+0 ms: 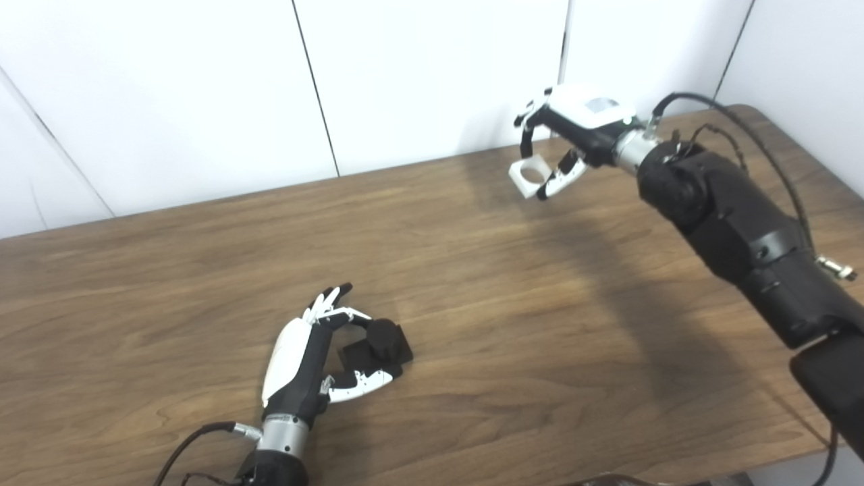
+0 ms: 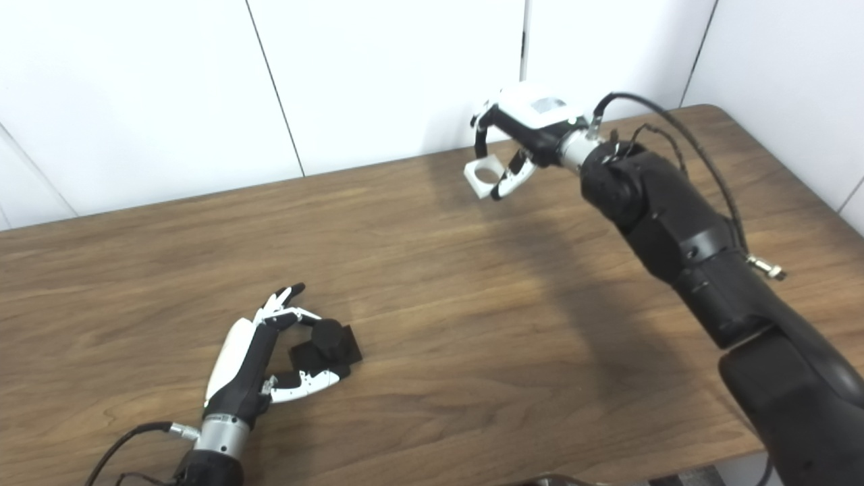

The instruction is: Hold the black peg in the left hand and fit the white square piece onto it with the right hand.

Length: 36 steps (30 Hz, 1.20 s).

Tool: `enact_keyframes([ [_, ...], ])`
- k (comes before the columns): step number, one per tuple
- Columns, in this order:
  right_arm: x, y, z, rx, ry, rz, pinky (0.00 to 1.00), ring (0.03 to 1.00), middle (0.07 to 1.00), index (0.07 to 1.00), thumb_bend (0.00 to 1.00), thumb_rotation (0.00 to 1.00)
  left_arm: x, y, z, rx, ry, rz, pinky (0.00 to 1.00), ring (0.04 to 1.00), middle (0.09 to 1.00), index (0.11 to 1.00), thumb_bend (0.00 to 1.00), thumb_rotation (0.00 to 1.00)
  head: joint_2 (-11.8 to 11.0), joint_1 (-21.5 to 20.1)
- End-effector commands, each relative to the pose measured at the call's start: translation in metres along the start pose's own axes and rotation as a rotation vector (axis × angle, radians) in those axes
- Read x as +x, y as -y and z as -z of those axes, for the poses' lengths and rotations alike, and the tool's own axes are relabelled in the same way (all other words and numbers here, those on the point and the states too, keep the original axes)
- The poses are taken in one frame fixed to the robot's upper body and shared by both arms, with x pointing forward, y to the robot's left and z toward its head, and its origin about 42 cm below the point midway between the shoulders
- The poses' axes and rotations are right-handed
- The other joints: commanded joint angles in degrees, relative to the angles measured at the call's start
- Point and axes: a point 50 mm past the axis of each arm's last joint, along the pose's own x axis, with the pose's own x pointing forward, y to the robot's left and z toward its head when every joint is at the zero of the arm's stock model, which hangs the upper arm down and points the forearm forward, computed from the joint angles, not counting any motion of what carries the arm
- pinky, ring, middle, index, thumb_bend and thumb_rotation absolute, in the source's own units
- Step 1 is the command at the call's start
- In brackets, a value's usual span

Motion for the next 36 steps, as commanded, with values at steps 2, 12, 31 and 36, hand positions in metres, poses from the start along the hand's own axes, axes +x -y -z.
enact_keyframes([
  [2, 0.0, 0.045, 0.0, -0.014, 0.043, 0.106, 0.93, 0.89, 0.805, 0.481, 0.52, 0.14, 0.001, 0.001, 0.014, 0.027, -0.068, 0.02, 1.0, 1.0, 0.957, 0.489, 0.52, 0.08, 0.3, 0.9],
  [12, -0.018, 0.07, -0.023, 0.001, 0.17, 0.148, 0.96, 0.918, 0.819, 0.481, 0.52, 0.14, 0.009, 0.012, 0.004, 0.038, -0.072, 0.017, 1.0, 1.0, 0.955, 0.489, 0.52, 0.08, 1.4, 9.1],
  [31, -0.054, 0.068, -0.117, 0.045, 0.444, 0.184, 0.97, 0.936, 0.822, 0.481, 0.52, 0.14, 0.016, 0.006, -0.005, 0.051, -0.077, 0.003, 1.0, 1.0, 0.952, 0.488, 0.52, 0.08, 3.1, 13.1],
  [36, -0.058, 0.058, -0.134, 0.08, 0.488, 0.162, 0.98, 0.938, 0.819, 0.48, 0.52, 0.14, 0.017, 0.006, -0.005, 0.052, -0.08, 0.004, 1.0, 1.0, 0.951, 0.488, 0.52, 0.08, 3.0, 12.9],
])
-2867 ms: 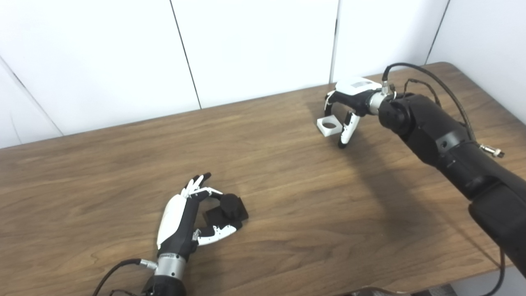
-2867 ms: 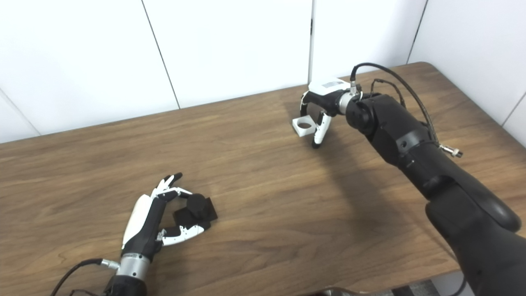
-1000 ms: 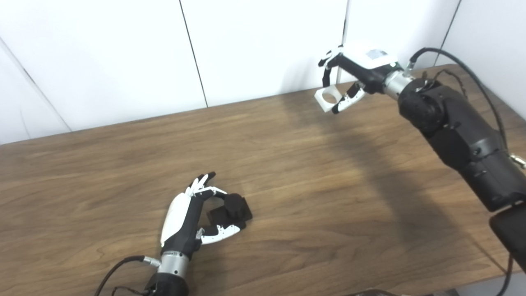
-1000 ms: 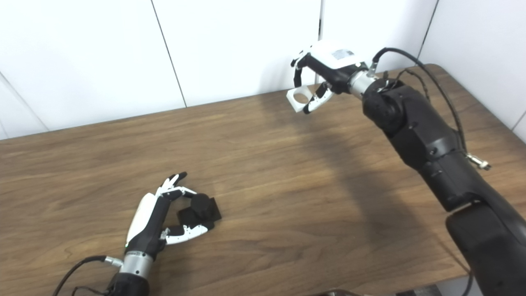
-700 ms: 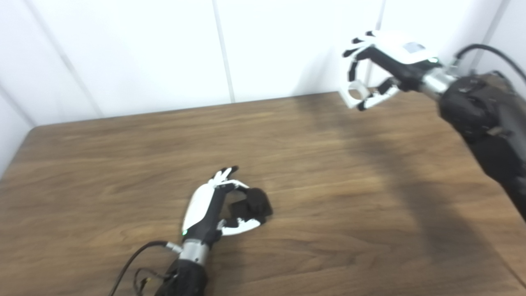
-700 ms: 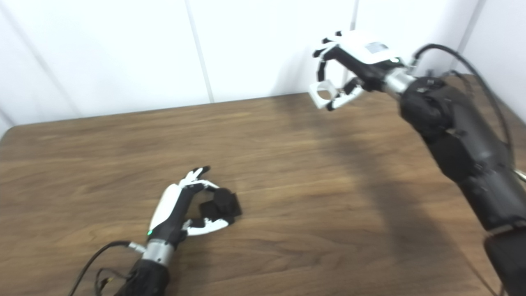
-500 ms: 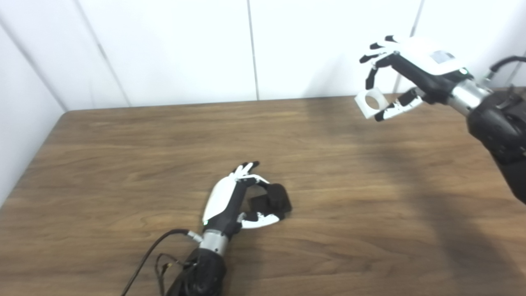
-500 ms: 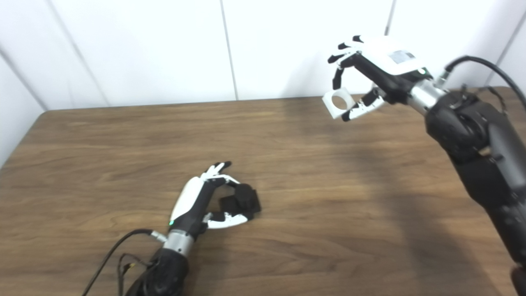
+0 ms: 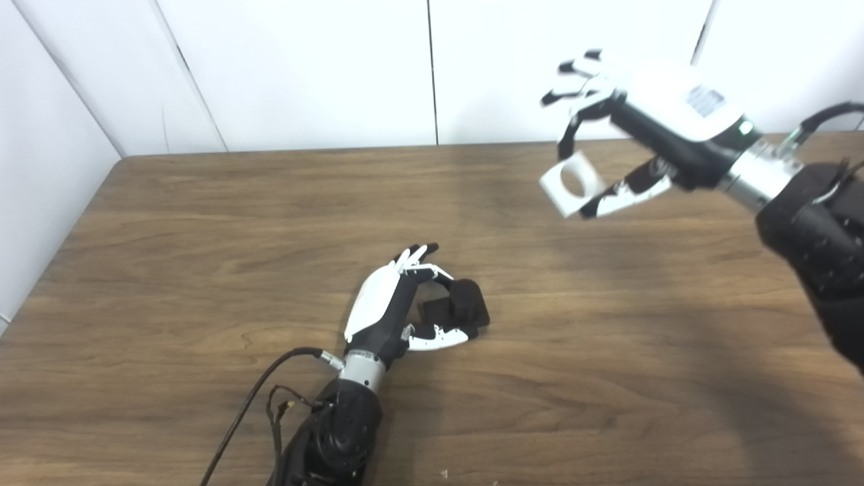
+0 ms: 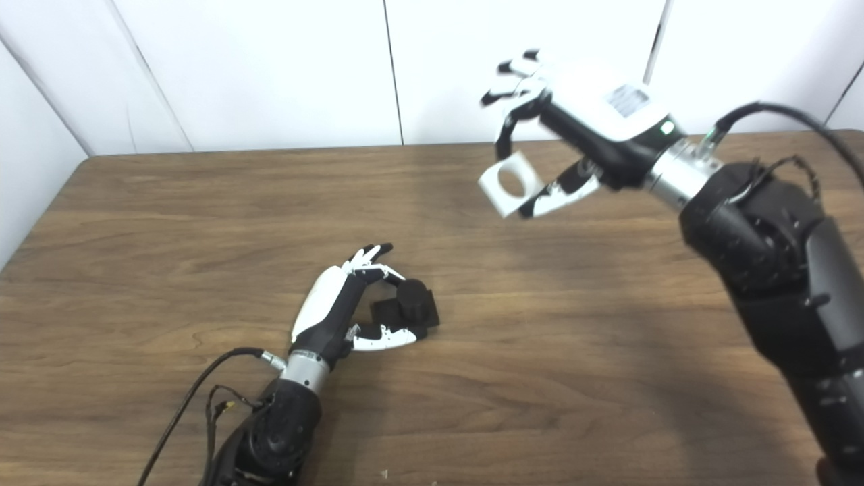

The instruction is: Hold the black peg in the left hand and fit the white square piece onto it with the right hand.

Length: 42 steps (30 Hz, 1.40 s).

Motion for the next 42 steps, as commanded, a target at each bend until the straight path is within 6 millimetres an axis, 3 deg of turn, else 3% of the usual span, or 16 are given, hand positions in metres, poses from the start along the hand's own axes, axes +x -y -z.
enact_keyframes([
  [1, 0.006, 0.016, -0.009, -0.018, 0.038, 0.051, 0.97, 0.933, 0.817, 0.479, 0.52, 0.14, 0.003, -0.001, 0.006, 0.036, -0.048, 0.024, 1.0, 1.0, 0.951, 0.488, 0.52, 0.08, 0.0, 0.0],
  [8, 0.014, 0.004, -0.022, -0.004, 0.065, 0.032, 0.92, 0.921, 0.82, 0.479, 0.52, 0.15, 0.005, 0.0, 0.006, 0.039, -0.043, 0.026, 1.0, 1.0, 0.954, 0.489, 0.52, 0.08, 0.0, -0.2],
  [22, 0.036, -0.025, -0.032, 0.076, 0.055, 0.019, 1.0, 0.954, 0.833, 0.479, 0.52, 0.15, 0.01, 0.002, -0.001, 0.036, -0.025, 0.028, 1.0, 1.0, 0.955, 0.488, 0.52, 0.08, -0.1, 0.4],
  [31, 0.05, -0.028, -0.038, 0.109, 0.068, -0.008, 1.0, 0.943, 0.828, 0.481, 0.52, 0.14, 0.009, 0.004, -0.004, 0.034, -0.034, 0.031, 1.0, 1.0, 0.957, 0.489, 0.52, 0.08, 0.1, 1.1],
  [42, 0.072, -0.024, -0.046, 0.02, 0.112, -0.137, 1.0, 0.945, 0.829, 0.48, 0.52, 0.14, 0.009, 0.005, -0.004, 0.025, -0.038, 0.028, 1.0, 1.0, 0.958, 0.488, 0.52, 0.08, 0.4, 2.3],
])
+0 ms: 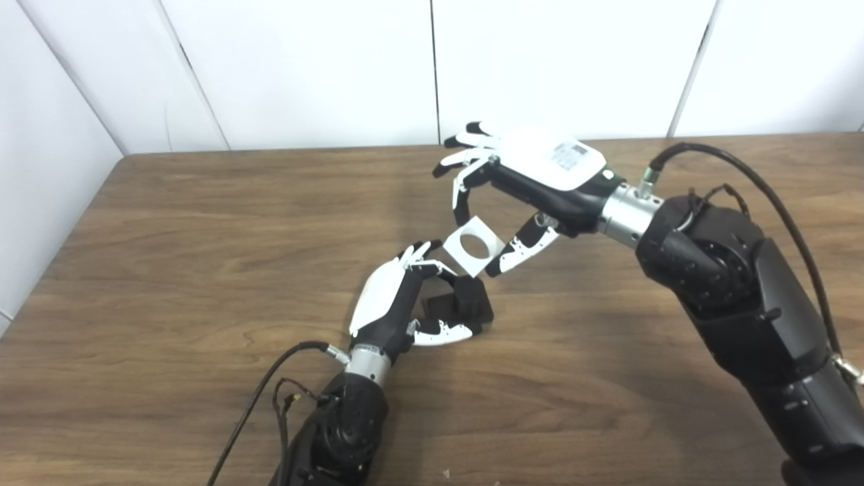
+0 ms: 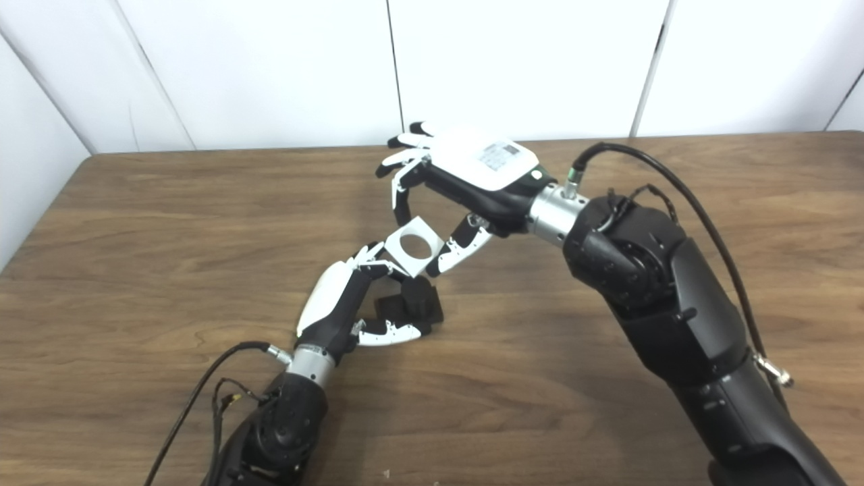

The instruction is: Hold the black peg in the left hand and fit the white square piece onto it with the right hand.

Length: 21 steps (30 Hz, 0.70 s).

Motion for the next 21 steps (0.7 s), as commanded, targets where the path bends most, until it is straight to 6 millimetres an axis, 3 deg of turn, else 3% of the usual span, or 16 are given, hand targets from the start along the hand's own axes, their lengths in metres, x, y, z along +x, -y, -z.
enact_keyframes([
  [1, 0.01, 0.024, -0.003, -0.047, 0.015, 0.017, 1.0, 0.946, 0.829, 0.48, 0.52, 0.14, 0.003, 0.002, 0.002, 0.023, -0.031, 0.02, 1.0, 1.0, 0.958, 0.488, 0.52, 0.08, 0.0, 0.1],
  [12, 0.022, 0.037, -0.005, -0.09, 0.03, -0.101, 1.0, 0.939, 0.822, 0.481, 0.52, 0.14, 0.003, 0.004, 0.003, 0.023, -0.034, 0.015, 1.0, 1.0, 0.956, 0.487, 0.52, 0.08, 0.4, 0.3],
  [21, 0.023, 0.037, -0.006, -0.123, 0.049, -0.147, 0.98, 0.93, 0.818, 0.481, 0.53, 0.14, 0.002, 0.005, 0.003, 0.022, -0.035, 0.016, 1.0, 1.0, 0.956, 0.488, 0.52, 0.08, 0.6, 0.4],
])
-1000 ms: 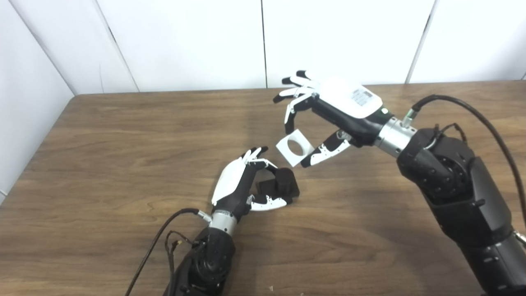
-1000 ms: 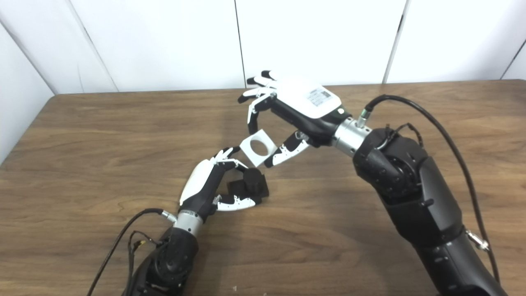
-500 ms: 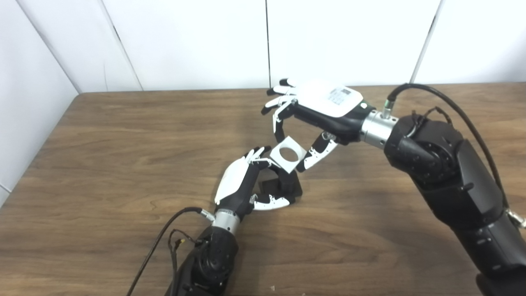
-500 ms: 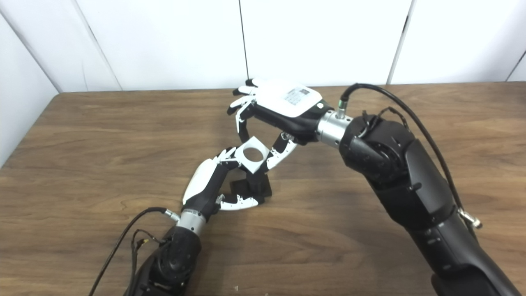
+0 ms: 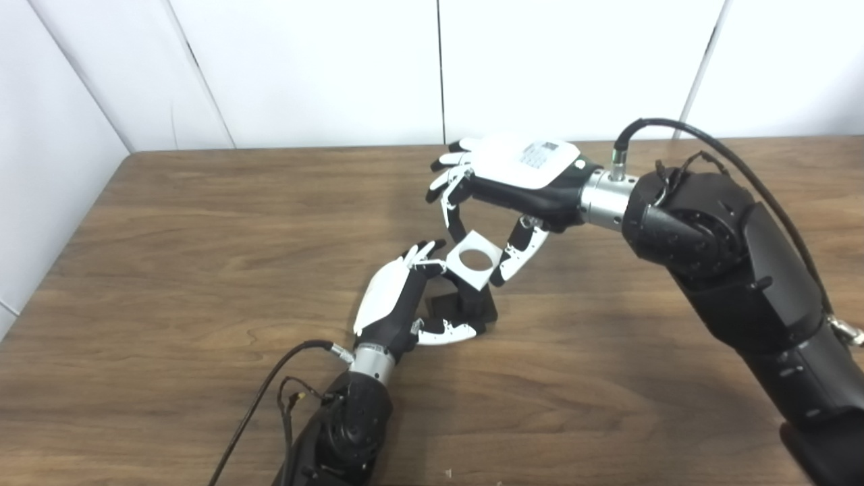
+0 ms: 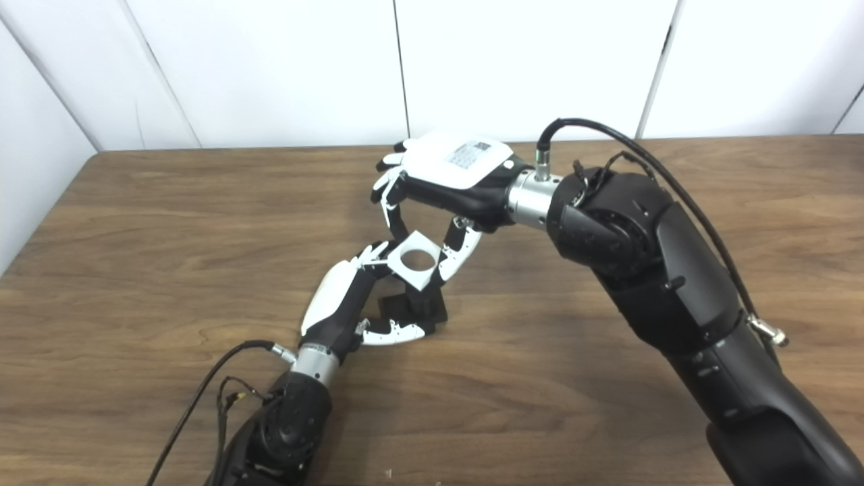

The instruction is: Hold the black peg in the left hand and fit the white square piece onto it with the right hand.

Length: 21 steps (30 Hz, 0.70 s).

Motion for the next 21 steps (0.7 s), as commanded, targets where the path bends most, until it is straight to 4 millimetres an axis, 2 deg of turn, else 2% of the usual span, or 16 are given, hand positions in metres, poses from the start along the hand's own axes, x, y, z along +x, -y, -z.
enact_keyframes([
  [1, 0.001, 0.026, 0.0, -0.062, 0.018, 0.039, 0.99, 0.931, 0.819, 0.481, 0.53, 0.14, 0.002, 0.004, 0.004, 0.023, -0.034, 0.021, 1.0, 1.0, 0.956, 0.488, 0.52, 0.08, 0.1, 0.0],
  [10, 0.001, 0.017, 0.003, -0.051, 0.028, 0.012, 0.98, 0.929, 0.818, 0.48, 0.53, 0.14, 0.001, 0.004, 0.002, 0.031, -0.035, 0.017, 1.0, 1.0, 0.955, 0.488, 0.52, 0.08, 0.5, 0.5],
  [17, 0.007, -0.001, 0.004, -0.034, 0.045, -0.017, 0.96, 0.925, 0.818, 0.479, 0.52, 0.14, -0.001, 0.004, 0.002, 0.027, -0.037, 0.013, 1.0, 1.0, 0.955, 0.488, 0.52, 0.08, 0.6, 0.8],
  [21, 0.01, -0.011, 0.003, 0.012, 0.044, -0.018, 1.0, 0.928, 0.816, 0.48, 0.52, 0.14, -0.001, 0.005, 0.002, 0.025, -0.039, 0.01, 1.0, 1.0, 0.954, 0.488, 0.52, 0.08, 0.8, 1.1],
])
